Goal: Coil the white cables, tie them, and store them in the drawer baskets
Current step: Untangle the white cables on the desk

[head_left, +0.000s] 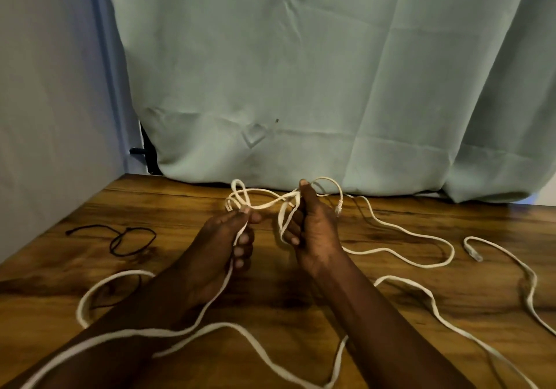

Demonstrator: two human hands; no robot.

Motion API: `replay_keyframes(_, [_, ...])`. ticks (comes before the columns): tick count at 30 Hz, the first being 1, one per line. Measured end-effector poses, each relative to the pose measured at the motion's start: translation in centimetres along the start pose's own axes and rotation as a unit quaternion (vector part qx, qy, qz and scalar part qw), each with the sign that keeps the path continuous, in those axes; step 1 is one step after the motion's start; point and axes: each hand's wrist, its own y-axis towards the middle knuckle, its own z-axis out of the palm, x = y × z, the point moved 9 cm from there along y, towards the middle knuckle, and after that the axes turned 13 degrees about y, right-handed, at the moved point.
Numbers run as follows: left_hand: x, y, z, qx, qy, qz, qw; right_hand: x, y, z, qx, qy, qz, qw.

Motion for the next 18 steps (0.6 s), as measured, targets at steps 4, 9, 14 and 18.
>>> replay_keyframes(4, [-0.6, -0.8, -0.4, -0.041, 0.237, 0.060, 0.969, 1.9, 0.8, -3.2, -0.083, -0.031, -0.040, 0.995])
replay_keyframes(9, [-4.3, -3.5, 1.8, -0.084, 0.478, 0.304, 0.820, 2.3, 0.7, -3.6, -0.116, -0.005, -0.086, 0.990])
replay_keyframes(14, [-5.7, -4.2, 1.7, -0.062, 0.393, 0.398, 0.827, 2.3, 1.0, -4.2, -0.126, -0.033, -0.133, 0.982])
replay_keyframes(18, [-5.1, -2.8, -0.1, -0.067, 0.341, 0.361, 0.865, 2.3, 1.0, -5.2, -0.151, -0.128, -0.141, 0.970])
